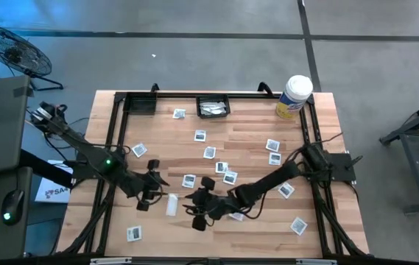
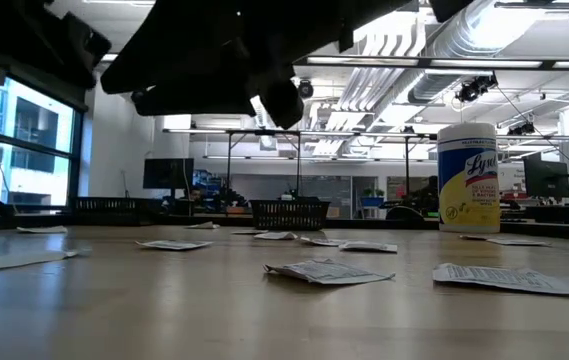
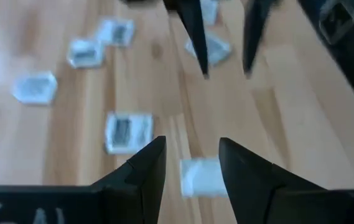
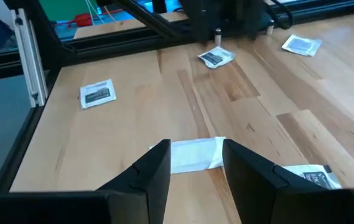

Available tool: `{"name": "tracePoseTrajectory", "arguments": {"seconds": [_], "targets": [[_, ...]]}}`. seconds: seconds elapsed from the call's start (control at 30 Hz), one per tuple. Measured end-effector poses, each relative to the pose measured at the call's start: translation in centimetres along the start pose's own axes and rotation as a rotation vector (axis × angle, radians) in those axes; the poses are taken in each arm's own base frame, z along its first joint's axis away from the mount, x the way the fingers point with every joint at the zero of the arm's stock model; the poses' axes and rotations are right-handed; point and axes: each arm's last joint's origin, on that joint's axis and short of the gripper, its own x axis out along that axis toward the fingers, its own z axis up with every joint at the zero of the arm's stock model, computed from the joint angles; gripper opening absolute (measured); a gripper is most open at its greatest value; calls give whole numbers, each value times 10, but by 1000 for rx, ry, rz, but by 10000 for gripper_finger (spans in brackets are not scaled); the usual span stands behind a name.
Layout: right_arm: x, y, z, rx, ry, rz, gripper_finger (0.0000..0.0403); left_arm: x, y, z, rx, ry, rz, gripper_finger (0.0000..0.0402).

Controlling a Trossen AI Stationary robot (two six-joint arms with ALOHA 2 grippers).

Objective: Pick & Place First Aid Supplies
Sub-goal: Put the green bandage pack into the right black bin

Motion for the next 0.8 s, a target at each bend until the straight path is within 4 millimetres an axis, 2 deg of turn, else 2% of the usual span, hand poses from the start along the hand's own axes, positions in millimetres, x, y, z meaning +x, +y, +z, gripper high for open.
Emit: {"name": "tracePoseTrajectory", "arguments": {"seconds": [0.13, 0.33, 0.53, 0.8], "targets": [[-5, 7, -1, -19, 3, 15, 139, 17, 1, -26, -36, 113, 24, 147], [-22, 29, -4, -56, -27, 10, 139, 37, 0, -49, -75, 99, 27, 147], [-30, 41, -7, -53, -49, 25, 139, 51, -3, -55, -1, 73, 18, 147], [-31, 42, -8, -44, -51, 23, 139, 52, -4, -53, -71, 48, 25, 147]]}}
